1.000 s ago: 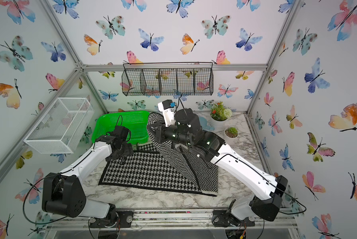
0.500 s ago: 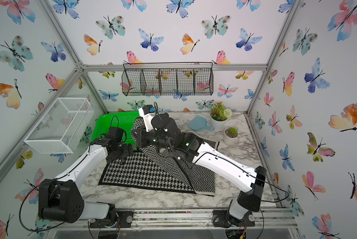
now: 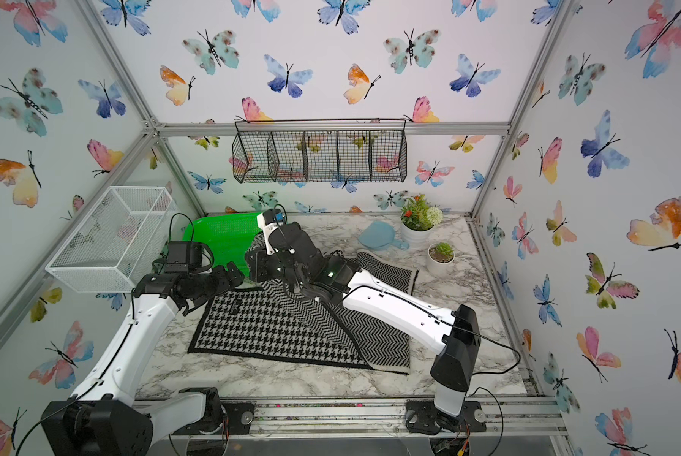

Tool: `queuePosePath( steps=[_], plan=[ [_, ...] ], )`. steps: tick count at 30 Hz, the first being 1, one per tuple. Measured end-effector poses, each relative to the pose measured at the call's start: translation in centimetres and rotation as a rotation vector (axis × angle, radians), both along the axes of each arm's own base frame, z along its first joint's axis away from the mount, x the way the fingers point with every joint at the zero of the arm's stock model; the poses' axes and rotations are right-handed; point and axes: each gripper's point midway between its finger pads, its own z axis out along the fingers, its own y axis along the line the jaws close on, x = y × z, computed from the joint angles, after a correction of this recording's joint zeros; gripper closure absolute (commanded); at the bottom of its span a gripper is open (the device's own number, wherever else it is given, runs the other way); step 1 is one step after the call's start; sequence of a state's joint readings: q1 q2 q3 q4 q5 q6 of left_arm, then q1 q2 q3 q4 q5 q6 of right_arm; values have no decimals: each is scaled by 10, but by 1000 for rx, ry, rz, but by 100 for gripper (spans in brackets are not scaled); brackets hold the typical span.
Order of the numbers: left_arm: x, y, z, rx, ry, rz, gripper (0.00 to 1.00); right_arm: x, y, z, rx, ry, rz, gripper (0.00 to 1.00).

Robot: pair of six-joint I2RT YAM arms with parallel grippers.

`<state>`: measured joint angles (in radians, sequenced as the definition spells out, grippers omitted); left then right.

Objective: Roll up the scarf and place it into the basket
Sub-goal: Fold the scarf at the center of the board.

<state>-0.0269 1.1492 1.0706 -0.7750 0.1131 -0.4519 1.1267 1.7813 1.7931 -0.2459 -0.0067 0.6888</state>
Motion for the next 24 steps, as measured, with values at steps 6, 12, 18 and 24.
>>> queuePosePath(
  steps=[6, 12, 18, 24],
  plan=[
    [-9, -4, 19, -33, -57, -5, 2, 5, 15, -25, -13, 46, -1, 99],
    [-18, -3, 38, -46, -129, 15, 2, 7, 31, -37, 0, 86, 16, 99],
    [-20, -2, 41, -46, -138, 27, 2, 6, 41, -35, 28, 106, 37, 99],
    [-21, 0, 42, -41, -142, 39, 2, 3, 48, -11, 83, 98, 55, 99]
  ],
)
